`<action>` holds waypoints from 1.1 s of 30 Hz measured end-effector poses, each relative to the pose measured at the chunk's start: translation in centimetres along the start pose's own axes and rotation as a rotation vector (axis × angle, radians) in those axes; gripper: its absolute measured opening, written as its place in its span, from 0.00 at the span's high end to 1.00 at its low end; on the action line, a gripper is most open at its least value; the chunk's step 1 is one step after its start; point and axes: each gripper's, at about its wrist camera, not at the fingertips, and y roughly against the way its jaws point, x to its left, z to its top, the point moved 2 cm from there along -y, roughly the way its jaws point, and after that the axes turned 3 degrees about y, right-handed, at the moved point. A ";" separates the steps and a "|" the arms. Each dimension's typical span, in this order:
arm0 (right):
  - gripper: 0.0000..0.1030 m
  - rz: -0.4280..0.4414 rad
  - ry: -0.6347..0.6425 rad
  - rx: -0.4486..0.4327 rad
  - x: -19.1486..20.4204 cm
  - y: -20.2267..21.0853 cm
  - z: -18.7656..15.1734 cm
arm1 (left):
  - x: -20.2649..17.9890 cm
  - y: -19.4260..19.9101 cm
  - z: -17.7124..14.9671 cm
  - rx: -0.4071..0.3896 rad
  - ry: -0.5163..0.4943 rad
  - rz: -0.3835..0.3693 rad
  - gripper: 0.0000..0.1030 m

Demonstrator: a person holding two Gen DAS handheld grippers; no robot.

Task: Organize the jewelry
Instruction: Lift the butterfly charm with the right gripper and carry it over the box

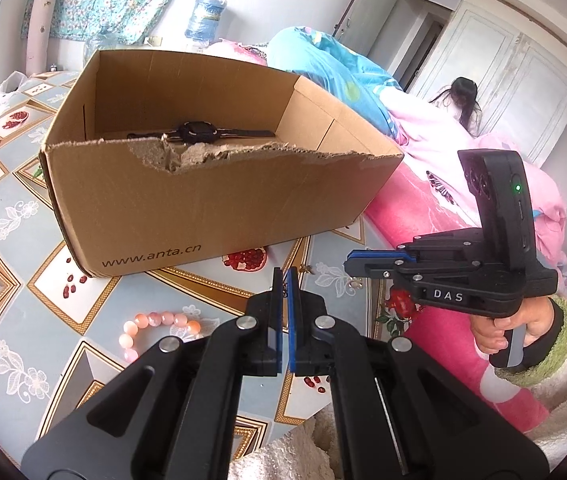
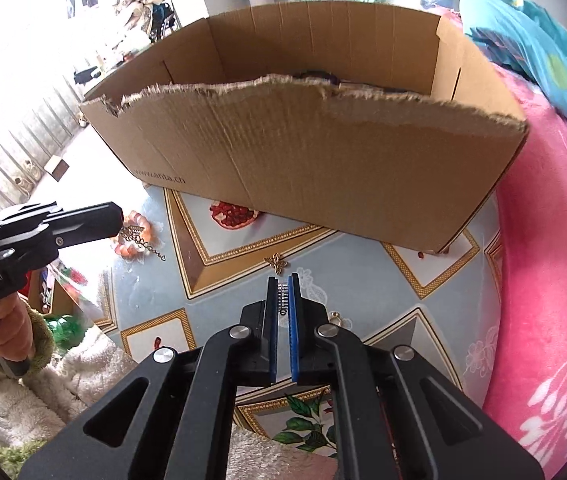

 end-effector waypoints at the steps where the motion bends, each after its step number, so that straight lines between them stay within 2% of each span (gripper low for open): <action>1: 0.95 0.007 -0.004 -0.018 0.1 0.7 0.2 | -0.2 0.5 0.2 -0.010 -0.004 -0.006 0.99; 6: 0.95 0.055 0.004 -0.139 0.8 5.7 2.1 | -1.3 3.5 2.5 -0.078 -0.018 -0.059 0.99; 10: 0.95 0.088 0.034 -0.240 1.4 9.2 4.8 | -2.4 5.6 6.2 -0.139 -0.032 -0.117 0.99; 14: 0.95 0.118 0.030 -0.278 0.2 10.1 8.2 | -2.7 4.5 9.8 -0.145 -0.060 -0.053 0.99; 17: 0.95 0.147 0.001 -0.236 -1.4 8.4 10.8 | -2.0 2.1 11.8 -0.090 -0.024 -0.059 0.99; 23: 0.95 0.172 -0.040 -0.090 -3.8 2.4 15.1 | 0.1 -4.2 14.2 0.042 0.009 0.045 0.99; 27: 0.95 0.160 -0.057 -0.007 -4.2 -1.5 17.3 | 1.7 -7.2 14.9 0.103 0.039 0.120 0.99; 30: 0.94 0.167 -0.086 0.053 -4.7 -4.0 18.3 | 2.2 -7.7 15.0 0.108 0.050 0.132 0.97; 32: 0.94 0.161 -0.088 0.085 -4.8 -5.2 18.6 | 2.4 -7.3 14.7 0.096 0.054 0.135 0.86; 33: 0.93 0.162 -0.092 0.093 -4.9 -5.7 18.7 | 2.4 -7.1 14.6 0.089 0.054 0.142 0.85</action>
